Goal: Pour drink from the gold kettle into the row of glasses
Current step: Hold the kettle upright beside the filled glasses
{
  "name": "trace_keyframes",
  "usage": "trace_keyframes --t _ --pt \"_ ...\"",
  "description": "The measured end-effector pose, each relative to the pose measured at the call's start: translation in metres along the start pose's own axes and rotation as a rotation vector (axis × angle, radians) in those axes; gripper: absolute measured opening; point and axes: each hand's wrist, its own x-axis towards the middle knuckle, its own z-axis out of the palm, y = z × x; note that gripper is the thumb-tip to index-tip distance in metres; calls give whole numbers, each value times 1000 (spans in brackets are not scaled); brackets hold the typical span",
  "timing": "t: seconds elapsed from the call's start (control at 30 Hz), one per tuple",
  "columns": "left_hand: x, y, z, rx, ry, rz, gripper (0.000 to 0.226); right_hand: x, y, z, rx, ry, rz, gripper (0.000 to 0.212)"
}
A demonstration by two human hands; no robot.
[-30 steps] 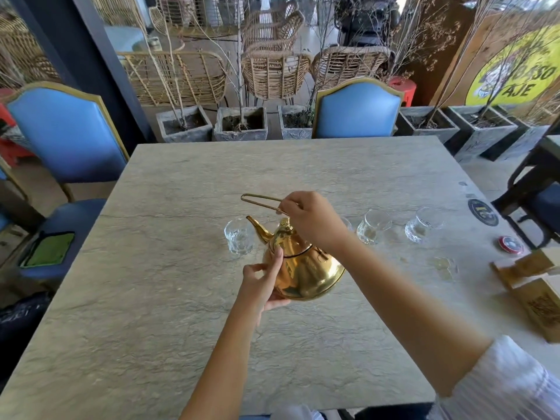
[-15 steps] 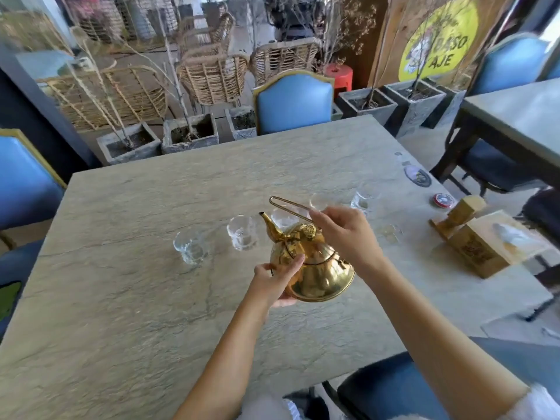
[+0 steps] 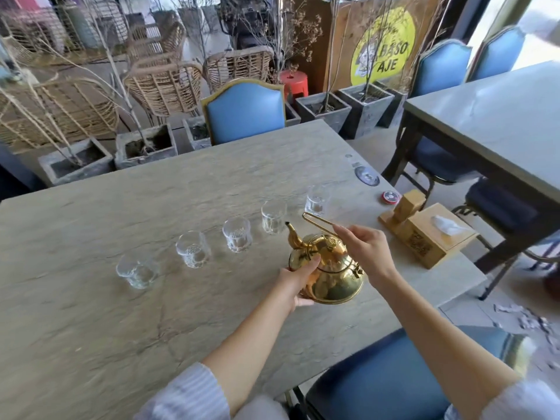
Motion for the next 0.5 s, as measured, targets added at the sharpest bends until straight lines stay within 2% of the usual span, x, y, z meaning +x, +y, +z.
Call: trace_keyframes --t 0.13,0.27,0.33,0.5 --pt "15 8 24 39 -2 -9 109 14 10 -14 17 53 21 36" --pt "27 14 39 35 6 -6 104 29 16 -22 -8 58 20 52" --pt "31 16 44 25 15 8 104 37 18 -23 -8 72 26 52" --pt "37 19 52 -39 39 31 118 53 23 -25 10 68 52 51"
